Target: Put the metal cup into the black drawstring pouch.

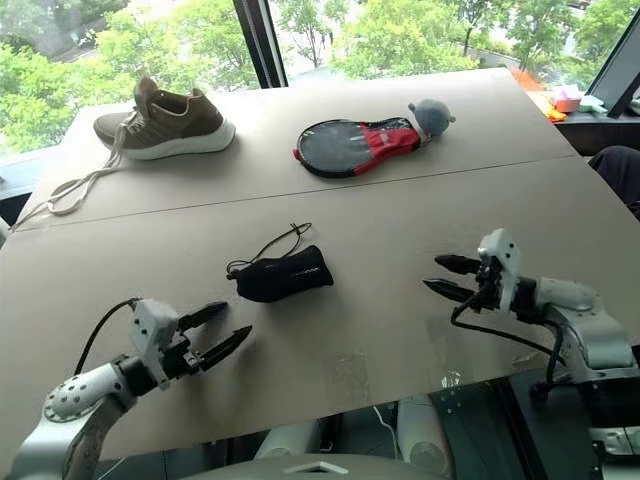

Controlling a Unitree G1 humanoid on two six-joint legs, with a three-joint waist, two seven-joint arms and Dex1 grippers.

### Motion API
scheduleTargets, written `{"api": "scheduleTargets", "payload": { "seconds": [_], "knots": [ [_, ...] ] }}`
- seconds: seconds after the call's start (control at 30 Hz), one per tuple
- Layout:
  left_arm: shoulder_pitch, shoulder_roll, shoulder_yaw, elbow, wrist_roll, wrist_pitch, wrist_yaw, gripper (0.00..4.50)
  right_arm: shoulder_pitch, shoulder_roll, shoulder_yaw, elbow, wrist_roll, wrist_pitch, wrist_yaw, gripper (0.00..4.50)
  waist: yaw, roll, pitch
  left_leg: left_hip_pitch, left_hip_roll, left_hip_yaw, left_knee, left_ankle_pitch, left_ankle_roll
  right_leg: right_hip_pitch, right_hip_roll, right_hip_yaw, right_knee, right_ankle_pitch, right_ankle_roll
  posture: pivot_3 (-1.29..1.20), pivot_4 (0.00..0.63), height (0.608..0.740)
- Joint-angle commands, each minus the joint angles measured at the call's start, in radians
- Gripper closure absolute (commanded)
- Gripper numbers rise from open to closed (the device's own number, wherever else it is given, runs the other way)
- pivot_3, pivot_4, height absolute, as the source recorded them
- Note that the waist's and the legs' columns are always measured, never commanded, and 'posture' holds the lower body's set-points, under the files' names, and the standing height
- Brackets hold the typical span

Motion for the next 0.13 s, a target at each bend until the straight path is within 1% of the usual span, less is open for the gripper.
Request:
{"api": "scheduleTargets", "payload": {
  "seconds": [0.03, 0.07, 0.13],
  "knots": [
    [0.070, -0.029, 0.035, 0.065, 0.072, -0.099, 0.033, 0.68, 0.030, 0.028, -0.091, 0.051, 0.009, -0.125, 0.032, 1.77, 0.002, 0.000, 0.000, 0.000, 0.000, 0.000, 0.000, 0.000, 0.000, 0.000, 0.000, 0.000, 0.000, 0.000, 0.000, 0.00, 0.150, 0.740],
    [0.070, -0.037, 0.043, 0.078, 0.084, -0.123, 0.045, 0.68, 0.034, 0.050, -0.109, 0.090, 0.002, -0.182, 0.033, 1.77, 0.005, 0.000, 0.000, 0.001, 0.000, 0.000, 0.000, 0.000, 0.000, 0.001, 0.000, 0.000, 0.000, 0.000, 0.000, 0.00, 0.150, 0.740],
    [0.066, -0.047, 0.051, 0.089, 0.106, -0.159, 0.067, 0.68, 0.033, 0.089, -0.135, 0.155, -0.008, -0.281, 0.052, 1.77, 0.008, 0.000, 0.000, 0.009, 0.001, 0.000, -0.001, 0.000, 0.000, 0.008, 0.001, 0.000, -0.001, -0.002, 0.000, 0.00, 0.150, 0.740]
  ]
}}
